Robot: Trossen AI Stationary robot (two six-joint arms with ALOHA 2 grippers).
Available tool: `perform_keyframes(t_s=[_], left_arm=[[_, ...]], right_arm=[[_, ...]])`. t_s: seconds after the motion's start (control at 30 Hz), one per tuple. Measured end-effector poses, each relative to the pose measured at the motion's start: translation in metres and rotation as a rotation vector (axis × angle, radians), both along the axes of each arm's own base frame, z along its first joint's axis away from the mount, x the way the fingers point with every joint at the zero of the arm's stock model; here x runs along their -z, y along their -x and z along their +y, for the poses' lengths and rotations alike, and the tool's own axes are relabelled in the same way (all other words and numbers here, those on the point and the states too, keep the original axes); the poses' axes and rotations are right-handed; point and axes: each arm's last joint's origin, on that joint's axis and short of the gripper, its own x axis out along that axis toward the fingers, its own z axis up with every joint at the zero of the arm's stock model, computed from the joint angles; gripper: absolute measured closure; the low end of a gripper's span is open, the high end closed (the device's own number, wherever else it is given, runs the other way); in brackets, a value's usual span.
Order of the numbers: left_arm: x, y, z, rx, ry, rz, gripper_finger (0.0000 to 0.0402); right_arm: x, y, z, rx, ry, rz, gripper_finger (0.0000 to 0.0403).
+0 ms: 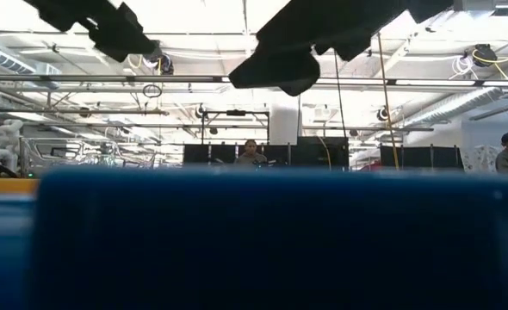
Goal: Sort blocks by size
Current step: Put the yellow one stud game piece into the top left transparent bin
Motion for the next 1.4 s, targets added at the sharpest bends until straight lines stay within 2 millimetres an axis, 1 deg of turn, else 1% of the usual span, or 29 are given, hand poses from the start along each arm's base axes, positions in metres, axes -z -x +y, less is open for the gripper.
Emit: perform_keyframes(t_s=[0.1, 0.27, 0.47, 0.53, 0.67, 0.77, 0.93, 1.07, 1.17, 1.3, 1.4], left_arm=[[0.01, -0.007, -0.009, -0.009, -0.005, 0.017, 0.0114], [0.024, -0.012, -0.012, -0.096, -0.052, 0.051, 0.0114], [0.027, -0.014, -0.011, -0.147, -0.089, 0.051, 0.0114], [0.027, -0.014, -0.011, -0.158, -0.073, 0.048, 0.0114], [0.028, -0.014, -0.01, -0.176, -0.051, 0.061, 0.0114], [0.028, -0.013, -0.01, -0.176, -0.052, 0.064, 0.0114], [0.028, -0.013, -0.01, -0.173, -0.063, 0.069, 0.0114], [0.029, -0.013, -0.01, -0.174, -0.065, 0.074, 0.0114], [0.029, -0.013, -0.009, -0.175, -0.067, 0.078, 0.0114], [0.029, -0.013, -0.009, -0.179, -0.06, 0.077, 0.0114], [0.029, -0.013, -0.01, -0.179, -0.057, 0.073, 0.0114]], right_arm=[[0.001, -0.007, 0.012, -0.004, -0.016, 0.004, 0.0178], [0.005, -0.031, 0.037, -0.034, -0.013, 0.023, 0.0178], [0.016, -0.054, 0.058, -0.075, 0.049, 0.135, 0.0179], [0.017, -0.061, 0.064, -0.089, 0.055, 0.136, 0.0179], [0.029, -0.067, 0.077, -0.166, 0.025, 0.171, 0.0179], [0.038, -0.069, 0.084, -0.219, 0.006, 0.194, 0.0184], [0.047, -0.069, 0.085, -0.217, 0.014, 0.221, 0.0212], [0.049, -0.068, 0.076, -0.192, 0.027, 0.288, 0.0238], [0.044, -0.065, 0.065, -0.172, 0.049, 0.354, 0.0251], [0.033, -0.057, 0.05, -0.149, 0.091, 0.43, 0.0263], [0.023, -0.049, 0.039, -0.096, 0.169, 0.481, 0.0266]])
